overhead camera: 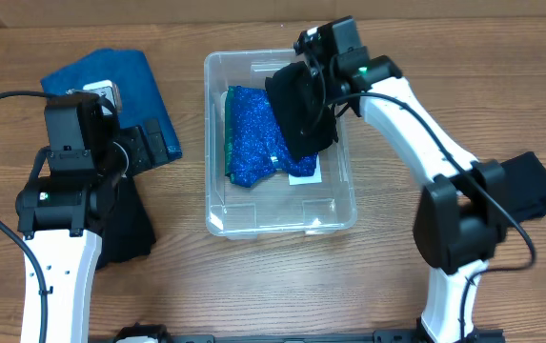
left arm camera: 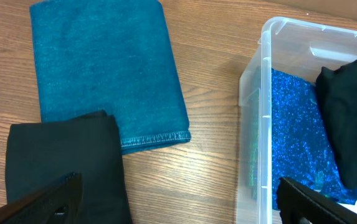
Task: Pack container
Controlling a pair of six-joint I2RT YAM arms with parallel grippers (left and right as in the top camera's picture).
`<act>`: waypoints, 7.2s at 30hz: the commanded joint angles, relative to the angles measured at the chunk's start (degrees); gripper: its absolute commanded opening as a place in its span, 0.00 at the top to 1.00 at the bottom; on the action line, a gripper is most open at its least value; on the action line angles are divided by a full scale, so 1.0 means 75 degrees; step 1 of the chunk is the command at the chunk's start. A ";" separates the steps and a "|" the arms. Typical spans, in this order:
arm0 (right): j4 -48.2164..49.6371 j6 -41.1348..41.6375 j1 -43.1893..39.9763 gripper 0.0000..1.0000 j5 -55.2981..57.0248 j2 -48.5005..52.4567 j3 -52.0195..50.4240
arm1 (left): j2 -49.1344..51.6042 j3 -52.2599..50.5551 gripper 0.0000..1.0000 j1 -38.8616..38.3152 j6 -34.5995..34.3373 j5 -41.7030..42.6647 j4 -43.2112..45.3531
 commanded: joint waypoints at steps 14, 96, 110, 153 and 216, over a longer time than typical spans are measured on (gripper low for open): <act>-0.0268 0.0119 0.0090 0.83 0.2107 0.0697 0.0213 | 0.0047 0.0166 0.00 -0.0052 -0.0157 -0.0050 0.0012; -0.4150 0.3185 -0.5625 0.00 0.0379 -0.2640 0.1093 | 0.0364 0.1495 0.96 0.1699 0.1020 0.4578 0.0038; -0.4185 0.3156 -0.5625 0.00 0.0385 -0.2640 0.1093 | 0.3978 0.1821 0.96 -0.3165 0.5569 0.3873 -0.0009; -0.4153 0.3153 -0.5627 0.00 0.0388 -0.2640 0.1093 | 0.4788 0.1970 0.00 -0.3147 0.4313 0.1923 0.0006; 0.1964 0.2200 -0.9626 0.00 -0.2611 -0.2690 -0.6280 | 0.2894 0.3325 0.15 -0.1297 0.0414 0.0545 0.0009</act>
